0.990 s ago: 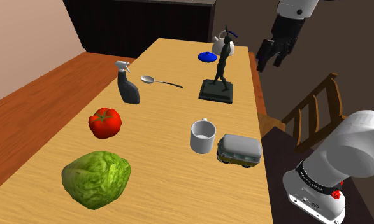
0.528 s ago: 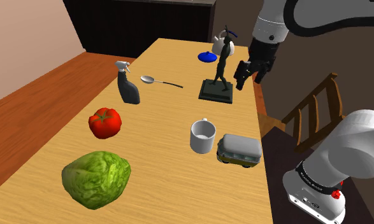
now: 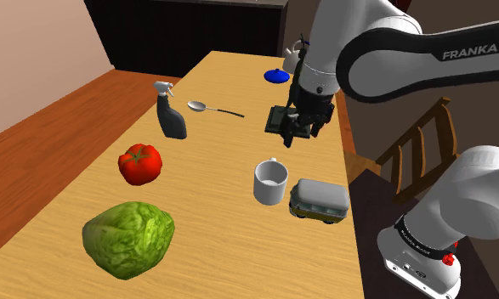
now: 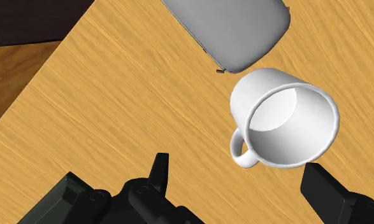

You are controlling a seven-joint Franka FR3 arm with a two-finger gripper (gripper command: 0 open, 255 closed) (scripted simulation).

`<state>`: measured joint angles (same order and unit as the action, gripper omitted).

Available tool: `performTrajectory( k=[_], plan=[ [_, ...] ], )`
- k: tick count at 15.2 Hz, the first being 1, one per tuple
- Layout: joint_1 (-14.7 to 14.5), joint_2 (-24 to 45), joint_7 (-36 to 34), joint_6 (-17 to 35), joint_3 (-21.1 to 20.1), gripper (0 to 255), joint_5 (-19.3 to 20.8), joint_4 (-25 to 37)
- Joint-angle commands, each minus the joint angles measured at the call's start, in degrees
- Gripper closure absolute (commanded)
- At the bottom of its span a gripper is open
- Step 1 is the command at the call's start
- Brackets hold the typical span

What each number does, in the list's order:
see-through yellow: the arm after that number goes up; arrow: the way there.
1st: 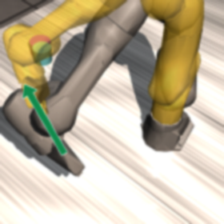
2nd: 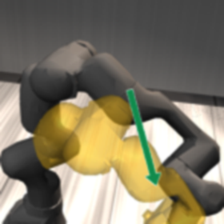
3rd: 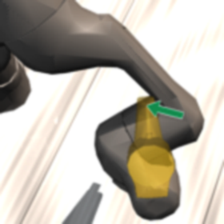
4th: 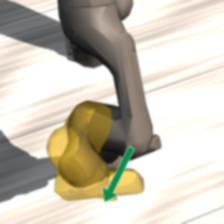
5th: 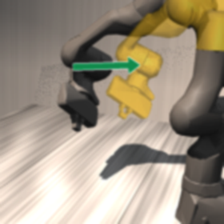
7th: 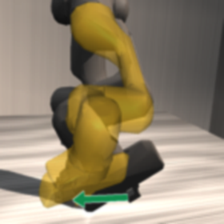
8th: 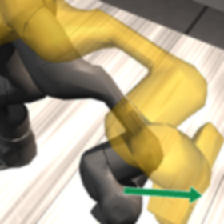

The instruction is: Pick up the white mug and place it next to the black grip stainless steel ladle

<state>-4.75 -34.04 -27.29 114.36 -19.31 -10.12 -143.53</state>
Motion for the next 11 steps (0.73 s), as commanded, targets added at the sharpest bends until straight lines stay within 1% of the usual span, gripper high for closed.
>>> performTrajectory(
  k=[1,4,6,8,11],
  plan=[
    [-0.3,2.5,-2.8,3.1,-2.7,0,-0.4,-0.1],
    [-0.2,7.4,-7.2,7.7,-6.9,0,0.1,0.8],
    [0.2,11.2,-10.5,10.6,-9.8,0,1.1,1.8],
    [0.8,15.2,-14.2,13.4,-12.7,0,2.9,3.2],
    [1.9,21.4,-20.1,16.8,-16.7,0,6.9,5.6]
  ],
)
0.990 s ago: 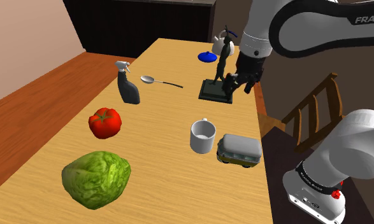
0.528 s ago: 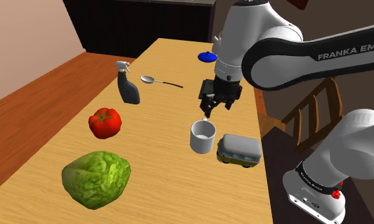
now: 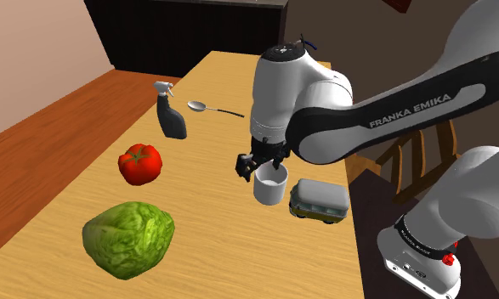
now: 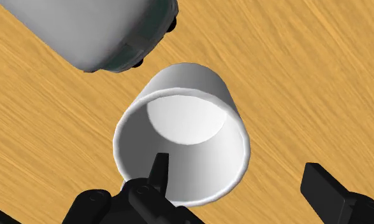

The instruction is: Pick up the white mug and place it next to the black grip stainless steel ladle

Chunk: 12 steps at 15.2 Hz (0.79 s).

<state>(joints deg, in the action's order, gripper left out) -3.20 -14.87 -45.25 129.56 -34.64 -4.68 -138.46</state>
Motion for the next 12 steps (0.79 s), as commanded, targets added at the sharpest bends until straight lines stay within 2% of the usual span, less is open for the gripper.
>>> performTrajectory(
  k=[1,7,12],
  plan=[
    [0.5,2.8,-2.4,2.4,-1.5,0,1.8,0.2],
    [1.5,6.7,-4.6,7.4,-2.5,0,4.7,-1.6],
    [1.5,7.1,-4.9,7.9,-2.6,0,5.1,-1.7]
  ],
)
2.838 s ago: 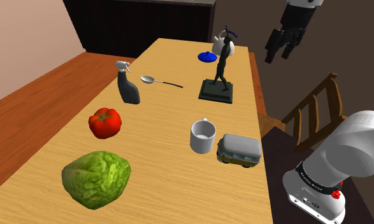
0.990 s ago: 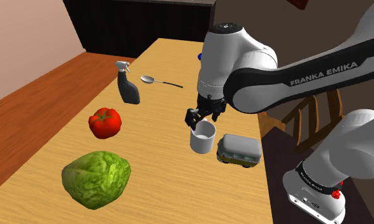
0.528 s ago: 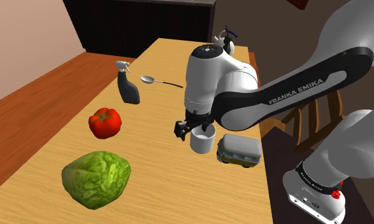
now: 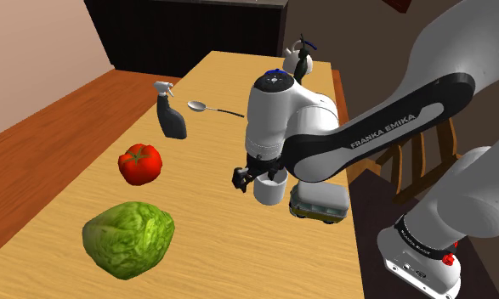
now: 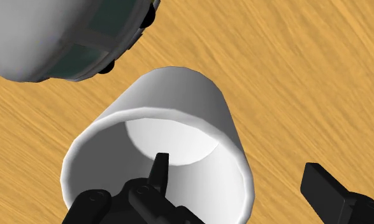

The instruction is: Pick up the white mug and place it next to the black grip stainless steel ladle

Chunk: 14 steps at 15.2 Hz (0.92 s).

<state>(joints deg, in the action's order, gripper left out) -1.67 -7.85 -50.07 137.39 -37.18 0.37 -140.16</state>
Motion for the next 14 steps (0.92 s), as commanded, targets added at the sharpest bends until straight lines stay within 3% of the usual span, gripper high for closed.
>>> performTrajectory(
  k=[1,3,4,14],
  plan=[
    [0.0,0.1,-0.1,0.1,0.0,0,0.1,0.0],
    [0.0,0.1,-0.1,0.1,0.0,0,0.1,0.0],
    [0.0,0.1,-0.1,0.1,0.0,255,0.1,0.0],
    [-0.1,-0.6,0.4,-0.8,0.1,255,-0.5,0.3]
  ],
)
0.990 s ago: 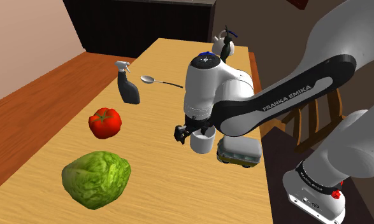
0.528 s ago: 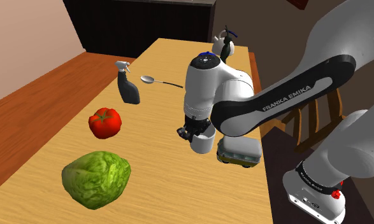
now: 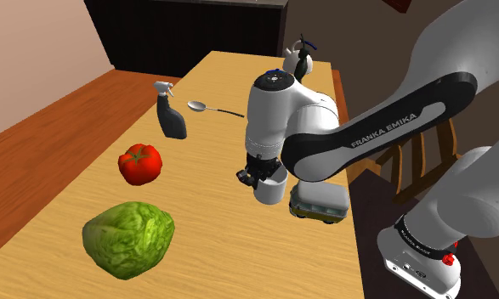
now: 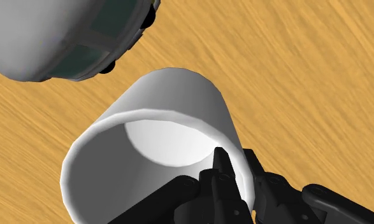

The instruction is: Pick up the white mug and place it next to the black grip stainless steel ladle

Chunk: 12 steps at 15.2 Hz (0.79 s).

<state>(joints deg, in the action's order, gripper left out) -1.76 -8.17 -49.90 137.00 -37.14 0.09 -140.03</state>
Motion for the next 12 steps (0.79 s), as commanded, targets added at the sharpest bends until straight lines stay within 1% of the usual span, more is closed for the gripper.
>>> performTrajectory(
  k=[1,12],
  plan=[
    [-0.1,-0.9,0.7,-1.2,0.3,255,-0.7,0.5],
    [-1.2,-6.5,4.1,-10.3,2.2,255,-4.4,4.8]
  ],
)
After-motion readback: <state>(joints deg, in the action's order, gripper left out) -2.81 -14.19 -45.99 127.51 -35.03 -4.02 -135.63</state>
